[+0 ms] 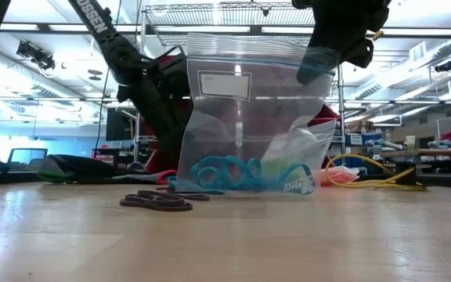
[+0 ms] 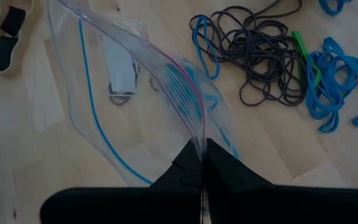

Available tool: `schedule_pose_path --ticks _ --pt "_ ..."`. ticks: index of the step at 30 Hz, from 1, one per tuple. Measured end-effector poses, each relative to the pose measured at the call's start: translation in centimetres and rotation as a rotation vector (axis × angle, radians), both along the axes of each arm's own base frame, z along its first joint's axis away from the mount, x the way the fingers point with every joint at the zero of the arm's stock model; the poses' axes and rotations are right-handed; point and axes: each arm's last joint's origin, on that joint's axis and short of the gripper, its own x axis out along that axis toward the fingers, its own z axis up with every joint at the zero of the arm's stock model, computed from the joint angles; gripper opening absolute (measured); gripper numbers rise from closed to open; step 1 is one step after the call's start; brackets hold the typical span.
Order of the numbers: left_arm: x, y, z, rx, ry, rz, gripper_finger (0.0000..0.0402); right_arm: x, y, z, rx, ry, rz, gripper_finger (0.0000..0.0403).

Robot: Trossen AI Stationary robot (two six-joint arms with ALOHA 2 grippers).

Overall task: Sort rubber bands
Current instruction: Put the blue rubber band into the transparent zip bag

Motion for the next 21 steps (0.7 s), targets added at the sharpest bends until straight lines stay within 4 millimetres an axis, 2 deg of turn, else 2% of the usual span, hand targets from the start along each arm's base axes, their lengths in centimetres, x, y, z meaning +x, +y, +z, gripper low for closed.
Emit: schedule_pose_path --ticks 9,17,21 --pt "0.17 0.01 0.09 0.041 -0.067 0.028 0.0018 0.02 0.0 0.01 0.001 -0.002 0.0 0.0" --pt "0.33 -0.29 0.16 -0.09 -0.114 0.022 0.0024 0.02 0.0 0.01 0.002 -0.002 0.0 0.0" --pt "0.34 -0.32 0.17 -0.097 -0.117 0.019 0.0047 0.02 0.02 0.01 0.007 0.0 0.003 0.0"
